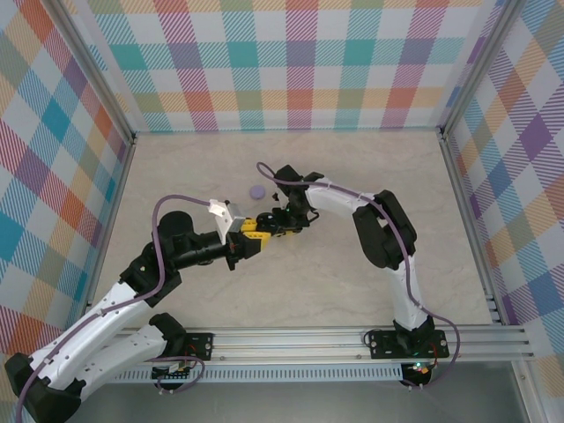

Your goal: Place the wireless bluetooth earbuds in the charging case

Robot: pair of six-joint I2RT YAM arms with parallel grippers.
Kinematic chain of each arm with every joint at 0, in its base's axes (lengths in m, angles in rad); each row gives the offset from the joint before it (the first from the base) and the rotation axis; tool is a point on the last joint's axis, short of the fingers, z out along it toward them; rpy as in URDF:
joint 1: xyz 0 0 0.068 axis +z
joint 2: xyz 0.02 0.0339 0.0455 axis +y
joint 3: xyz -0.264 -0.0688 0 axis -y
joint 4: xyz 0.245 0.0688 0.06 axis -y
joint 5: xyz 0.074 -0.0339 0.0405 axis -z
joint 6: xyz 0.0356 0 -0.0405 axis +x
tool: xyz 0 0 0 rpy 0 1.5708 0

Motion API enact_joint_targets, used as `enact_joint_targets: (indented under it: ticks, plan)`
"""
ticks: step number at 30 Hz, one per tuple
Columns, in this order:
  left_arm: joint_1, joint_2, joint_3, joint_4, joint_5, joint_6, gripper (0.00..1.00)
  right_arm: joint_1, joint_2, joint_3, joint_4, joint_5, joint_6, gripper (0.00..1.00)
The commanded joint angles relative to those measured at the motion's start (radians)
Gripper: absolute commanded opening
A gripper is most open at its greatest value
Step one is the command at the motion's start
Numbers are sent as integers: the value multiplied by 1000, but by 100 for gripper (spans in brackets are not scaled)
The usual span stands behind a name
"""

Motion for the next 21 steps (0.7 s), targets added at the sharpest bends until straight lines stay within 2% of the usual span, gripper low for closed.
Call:
enact_joint_targets:
  ticks: [1,13,21]
  plan:
    - [-11,-24,-2,4,-5,-9,6,4,-57,44,-48,34,-107,35]
    - [-11,-28,6,-7,-9,-4,6,5,-52,71,-90,12,-536,58]
    - [-11,-20,13,-6,-12,-4,6,5,10,118,-117,-32,-636,65]
